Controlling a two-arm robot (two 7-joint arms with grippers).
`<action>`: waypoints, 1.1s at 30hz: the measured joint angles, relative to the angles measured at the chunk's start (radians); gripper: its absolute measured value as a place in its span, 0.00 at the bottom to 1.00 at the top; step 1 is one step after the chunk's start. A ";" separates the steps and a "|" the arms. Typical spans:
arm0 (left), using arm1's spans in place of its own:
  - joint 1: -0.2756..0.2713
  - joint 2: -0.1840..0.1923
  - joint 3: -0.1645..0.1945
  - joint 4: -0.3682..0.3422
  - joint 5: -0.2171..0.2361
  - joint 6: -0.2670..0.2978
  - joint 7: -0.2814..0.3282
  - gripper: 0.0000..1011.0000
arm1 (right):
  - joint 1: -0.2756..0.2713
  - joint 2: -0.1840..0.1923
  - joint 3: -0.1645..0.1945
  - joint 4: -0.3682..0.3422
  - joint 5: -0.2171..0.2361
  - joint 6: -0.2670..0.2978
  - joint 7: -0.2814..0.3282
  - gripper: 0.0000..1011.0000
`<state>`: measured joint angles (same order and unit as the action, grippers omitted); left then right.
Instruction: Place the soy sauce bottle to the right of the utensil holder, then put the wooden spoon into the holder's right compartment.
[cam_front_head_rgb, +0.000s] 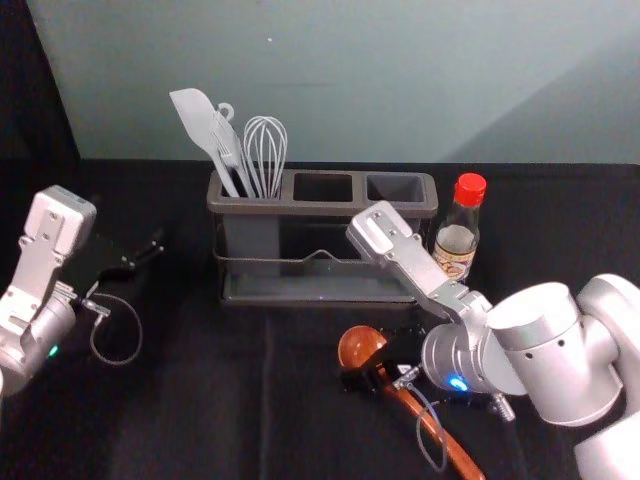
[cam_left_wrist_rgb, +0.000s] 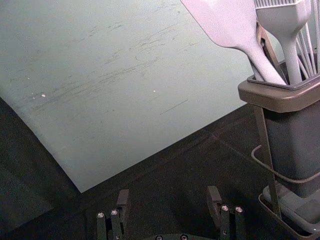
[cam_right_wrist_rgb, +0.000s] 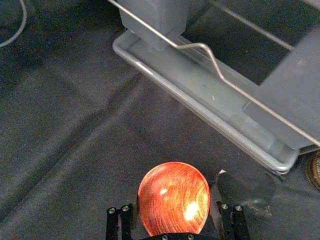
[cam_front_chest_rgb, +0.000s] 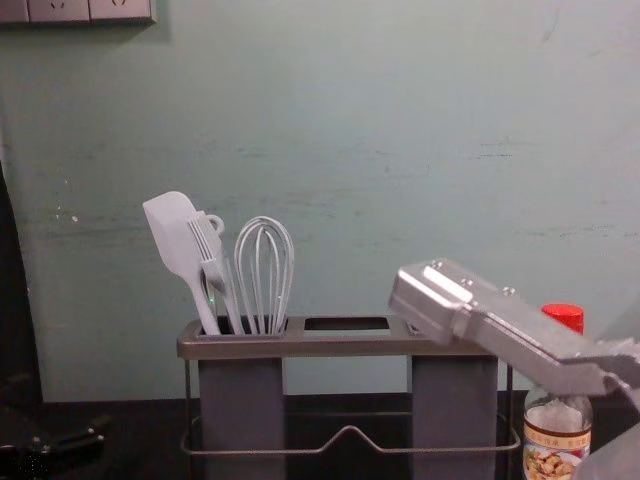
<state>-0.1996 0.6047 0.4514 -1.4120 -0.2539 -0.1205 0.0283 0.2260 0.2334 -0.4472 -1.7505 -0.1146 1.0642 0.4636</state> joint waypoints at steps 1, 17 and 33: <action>0.000 0.000 0.000 0.000 0.000 0.000 0.000 0.99 | -0.002 0.001 0.002 -0.005 -0.001 0.002 0.001 0.83; 0.000 0.000 0.000 0.000 0.000 0.000 0.000 0.99 | -0.102 0.029 0.076 -0.176 -0.010 -0.035 0.022 0.83; 0.000 0.000 0.000 0.000 0.000 0.000 0.000 0.99 | -0.376 0.039 0.223 -0.369 0.010 -0.554 -0.094 0.83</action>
<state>-0.1996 0.6047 0.4514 -1.4120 -0.2539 -0.1205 0.0283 -0.1498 0.2725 -0.2246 -2.1195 -0.1042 0.5105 0.3691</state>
